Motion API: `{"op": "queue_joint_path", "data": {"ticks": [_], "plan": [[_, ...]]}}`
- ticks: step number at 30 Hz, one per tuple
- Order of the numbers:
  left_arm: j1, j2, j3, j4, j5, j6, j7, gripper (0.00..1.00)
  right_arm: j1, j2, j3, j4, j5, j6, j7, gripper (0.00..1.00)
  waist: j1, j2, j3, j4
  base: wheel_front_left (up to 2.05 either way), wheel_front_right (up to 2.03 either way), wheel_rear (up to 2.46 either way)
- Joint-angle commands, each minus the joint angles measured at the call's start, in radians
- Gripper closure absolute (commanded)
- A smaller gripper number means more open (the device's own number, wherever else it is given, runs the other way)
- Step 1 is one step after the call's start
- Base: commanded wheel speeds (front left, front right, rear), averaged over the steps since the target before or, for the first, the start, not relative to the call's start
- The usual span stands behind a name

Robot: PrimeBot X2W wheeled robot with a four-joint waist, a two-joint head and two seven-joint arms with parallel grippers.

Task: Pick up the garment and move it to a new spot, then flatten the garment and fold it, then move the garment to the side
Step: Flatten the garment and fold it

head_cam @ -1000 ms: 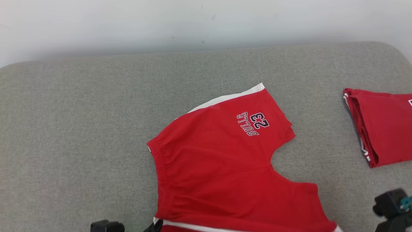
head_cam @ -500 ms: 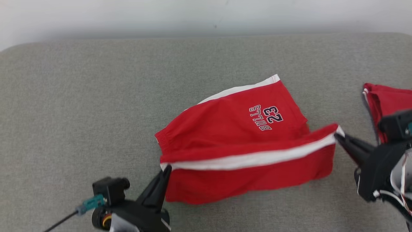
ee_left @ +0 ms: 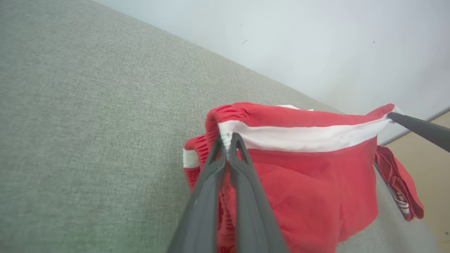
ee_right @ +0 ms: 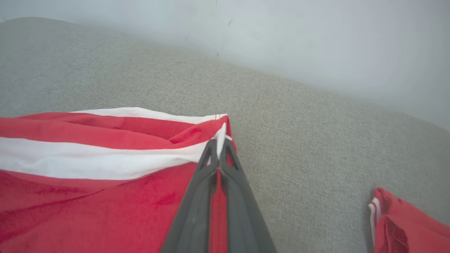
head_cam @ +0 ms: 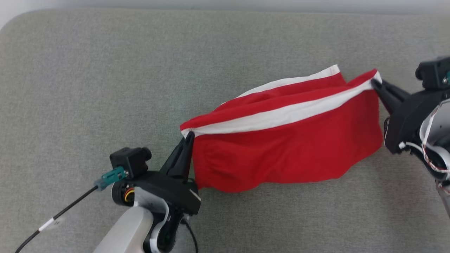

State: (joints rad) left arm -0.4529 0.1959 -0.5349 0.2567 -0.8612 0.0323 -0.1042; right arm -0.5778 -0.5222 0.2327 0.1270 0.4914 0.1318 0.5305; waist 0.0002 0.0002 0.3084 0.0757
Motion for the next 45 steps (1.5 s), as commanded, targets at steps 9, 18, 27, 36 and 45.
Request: {"op": "queue_joint_path", "data": {"ticks": [9,18,27,36,45], "plan": [[-0.099,-0.057,-0.003,0.061,0.017,0.022,-0.010,1.00,-0.164,0.038,0.006,0.174,-0.055,-0.003,-0.082,1.00,-0.0002,-0.0002,0.081,0.061,0.00,0.00,0.00],[-0.158,-0.089,-0.015,0.122,0.020,0.013,-0.031,0.00,-0.238,0.064,0.035,0.290,-0.097,-0.003,-0.127,0.47,-0.0002,-0.0002,0.112,0.083,0.00,0.00,0.00],[-0.163,-0.090,-0.002,0.155,0.034,0.014,-0.091,0.00,-0.257,0.097,0.006,0.340,-0.090,-0.003,-0.173,0.00,-0.0002,-0.0002,0.080,0.082,0.00,0.00,0.00],[-0.043,-0.009,0.024,0.085,0.129,-0.018,-0.158,0.00,-0.179,0.114,-0.053,0.367,-0.019,-0.003,-0.034,0.00,-0.0002,-0.0002,-0.024,0.077,0.00,0.00,0.00],[0.214,-0.040,0.228,-0.095,0.315,-0.031,-0.160,0.00,-0.061,0.119,-0.153,0.373,-0.021,-0.003,0.045,0.00,-0.0002,-0.0002,-0.107,0.103,0.00,0.00,0.00]]}}
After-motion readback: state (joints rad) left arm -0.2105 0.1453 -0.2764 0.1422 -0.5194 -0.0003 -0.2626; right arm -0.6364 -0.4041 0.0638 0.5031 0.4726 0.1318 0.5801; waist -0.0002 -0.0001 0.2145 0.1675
